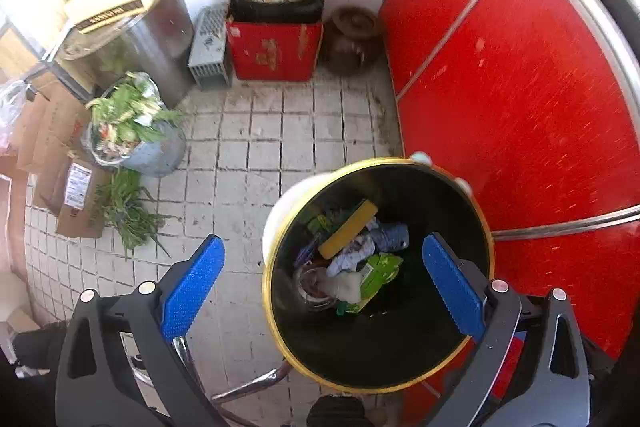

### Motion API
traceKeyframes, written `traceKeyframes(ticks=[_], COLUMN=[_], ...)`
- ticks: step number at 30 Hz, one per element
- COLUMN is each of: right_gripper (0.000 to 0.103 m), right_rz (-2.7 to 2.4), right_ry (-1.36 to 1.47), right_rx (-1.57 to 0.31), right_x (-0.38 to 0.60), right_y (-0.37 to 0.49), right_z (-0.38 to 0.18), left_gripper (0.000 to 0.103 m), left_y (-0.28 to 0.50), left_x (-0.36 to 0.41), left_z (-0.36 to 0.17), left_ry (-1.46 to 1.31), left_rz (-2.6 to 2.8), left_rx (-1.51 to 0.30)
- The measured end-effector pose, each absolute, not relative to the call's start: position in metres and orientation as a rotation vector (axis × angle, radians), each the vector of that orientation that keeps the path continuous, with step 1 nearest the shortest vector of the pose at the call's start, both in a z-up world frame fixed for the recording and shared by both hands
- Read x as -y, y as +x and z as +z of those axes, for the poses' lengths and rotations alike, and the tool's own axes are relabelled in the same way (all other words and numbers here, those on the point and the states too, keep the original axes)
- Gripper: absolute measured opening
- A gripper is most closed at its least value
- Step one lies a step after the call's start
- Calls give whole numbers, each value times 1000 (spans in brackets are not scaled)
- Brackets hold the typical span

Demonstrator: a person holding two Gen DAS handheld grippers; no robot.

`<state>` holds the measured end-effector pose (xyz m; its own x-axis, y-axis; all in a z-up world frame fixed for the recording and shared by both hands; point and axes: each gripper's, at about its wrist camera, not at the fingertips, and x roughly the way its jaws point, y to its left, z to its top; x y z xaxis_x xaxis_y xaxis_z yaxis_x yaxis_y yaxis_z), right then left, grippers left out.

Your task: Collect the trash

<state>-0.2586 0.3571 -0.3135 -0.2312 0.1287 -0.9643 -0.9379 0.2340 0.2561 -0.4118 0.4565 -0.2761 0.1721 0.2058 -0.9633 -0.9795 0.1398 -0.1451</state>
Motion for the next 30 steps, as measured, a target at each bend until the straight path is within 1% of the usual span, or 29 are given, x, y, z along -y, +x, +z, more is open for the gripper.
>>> traceKeyframes(ticks=[4,7,10,12,14,16,20,23,27,30], right_gripper=[91,91,93,95,95,96,96,96,96,96], right_rz=[1298,1333,1334,1308,1248,1158,964,812,631,498], right_ry=[-764,-709,-663,-639,-602,-550,-421,-325,-221,-156], right_rx=[-1358,-1289,-1187,-1132,-1091,-1077,-1037,-1016,-1009,-1010], right_x=[-348,-337,-322,-309,-288,-259,-195,-132,-34,43], right_y=[-267,-262,-240,-218,-187,-149,-83,-35,13,32], right_z=[-250,-190,-133,-104,-75,-52,-14,9,27,24], left_gripper=[96,96,96,96,96,96,96,96,96,96], left_y=[-420,-414,-388,-357,-323,-293,-206,-141,-76,-37], left_x=[-451,-445,-432,-415,-398,-381,-325,-266,-190,-133], left_z=[-212,-165,-109,-74,-48,-30,3,23,29,27], left_ry=[-981,-929,-840,-760,-695,-645,-547,-460,-360,-296], left_rz=[1150,1158,1121,1056,987,928,746,585,394,284], left_rx=[-946,-929,-909,-908,-909,-912,-902,-907,-965,-1012])
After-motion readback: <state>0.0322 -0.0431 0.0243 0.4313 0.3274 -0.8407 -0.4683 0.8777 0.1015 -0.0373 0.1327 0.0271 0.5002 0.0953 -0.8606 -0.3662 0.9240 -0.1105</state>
